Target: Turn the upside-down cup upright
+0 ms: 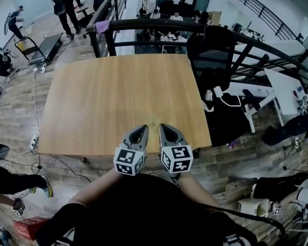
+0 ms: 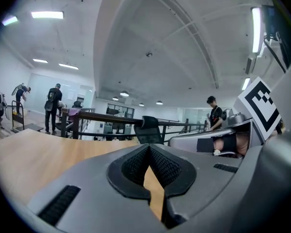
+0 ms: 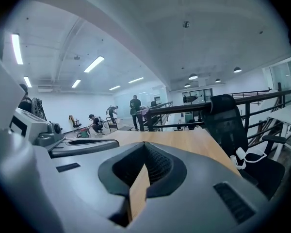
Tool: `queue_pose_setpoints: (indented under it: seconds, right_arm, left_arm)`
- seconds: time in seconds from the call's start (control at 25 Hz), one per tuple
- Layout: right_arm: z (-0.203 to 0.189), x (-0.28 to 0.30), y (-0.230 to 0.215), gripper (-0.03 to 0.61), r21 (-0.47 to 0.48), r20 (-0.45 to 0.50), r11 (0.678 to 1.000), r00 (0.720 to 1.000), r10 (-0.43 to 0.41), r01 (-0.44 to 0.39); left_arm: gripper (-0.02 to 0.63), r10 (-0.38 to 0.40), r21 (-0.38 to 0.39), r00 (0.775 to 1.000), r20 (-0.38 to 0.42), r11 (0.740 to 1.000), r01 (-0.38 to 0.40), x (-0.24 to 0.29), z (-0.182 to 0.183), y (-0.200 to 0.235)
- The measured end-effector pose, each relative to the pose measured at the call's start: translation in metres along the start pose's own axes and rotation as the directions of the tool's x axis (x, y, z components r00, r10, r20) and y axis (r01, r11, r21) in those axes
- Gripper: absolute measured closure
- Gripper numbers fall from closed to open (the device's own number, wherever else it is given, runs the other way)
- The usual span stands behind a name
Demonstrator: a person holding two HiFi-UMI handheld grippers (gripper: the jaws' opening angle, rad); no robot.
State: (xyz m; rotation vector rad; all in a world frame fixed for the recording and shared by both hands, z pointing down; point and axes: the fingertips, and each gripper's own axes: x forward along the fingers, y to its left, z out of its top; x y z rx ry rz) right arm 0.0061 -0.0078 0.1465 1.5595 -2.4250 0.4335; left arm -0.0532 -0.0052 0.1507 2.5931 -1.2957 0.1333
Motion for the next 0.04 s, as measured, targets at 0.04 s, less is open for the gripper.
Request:
queue_pose_setpoints:
  seconds: [0.04]
  right_arm:
    - [-0.0031, 0.0179, -0.0055, 0.566, 0.001, -0.014, 1.0, 1.0, -0.004, 0.004]
  left_arm:
    - [0.606, -0.006, -0.01, 1.0, -0.007, 1.0, 0.006, 0.0147, -0.0037, 0.0123]
